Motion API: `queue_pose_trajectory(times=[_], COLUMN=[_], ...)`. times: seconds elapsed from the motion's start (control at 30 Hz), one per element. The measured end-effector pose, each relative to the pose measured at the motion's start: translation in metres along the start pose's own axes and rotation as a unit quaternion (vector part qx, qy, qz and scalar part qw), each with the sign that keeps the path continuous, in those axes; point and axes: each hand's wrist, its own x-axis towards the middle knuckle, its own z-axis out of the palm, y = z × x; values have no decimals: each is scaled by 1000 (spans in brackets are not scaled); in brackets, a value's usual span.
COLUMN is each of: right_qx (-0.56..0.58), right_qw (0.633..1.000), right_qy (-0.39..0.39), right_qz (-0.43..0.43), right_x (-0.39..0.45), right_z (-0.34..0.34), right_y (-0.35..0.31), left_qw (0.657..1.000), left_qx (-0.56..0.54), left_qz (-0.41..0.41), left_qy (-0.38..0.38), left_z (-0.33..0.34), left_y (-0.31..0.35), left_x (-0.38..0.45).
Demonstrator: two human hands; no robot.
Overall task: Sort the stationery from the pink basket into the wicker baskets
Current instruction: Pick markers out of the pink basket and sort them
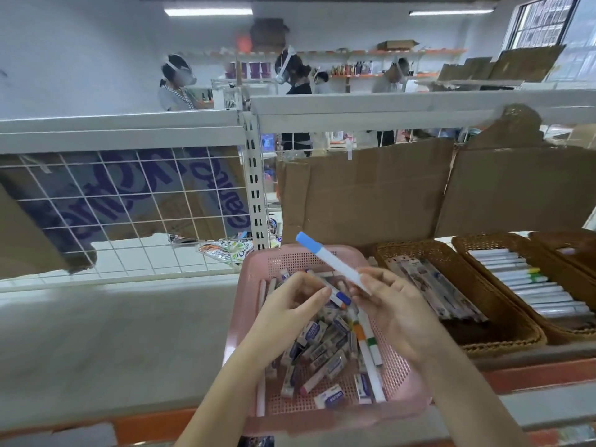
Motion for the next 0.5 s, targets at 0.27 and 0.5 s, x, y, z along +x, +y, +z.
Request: queue_pose_trajectory(times=[0.27,0.5], right_qx=[-70,-477], right_qw=[995,870], right_qy=[-49,-94], right_qz=[54,77], right_x=[-6,17], right_z=[32,11], right_y=[47,38], left_qw=[992,986], left_qx=[-101,-102], left_qz=[21,-11], left_qy=[71,130], left_z=[12,5], left_y=[17,5], left_x=[-7,-7])
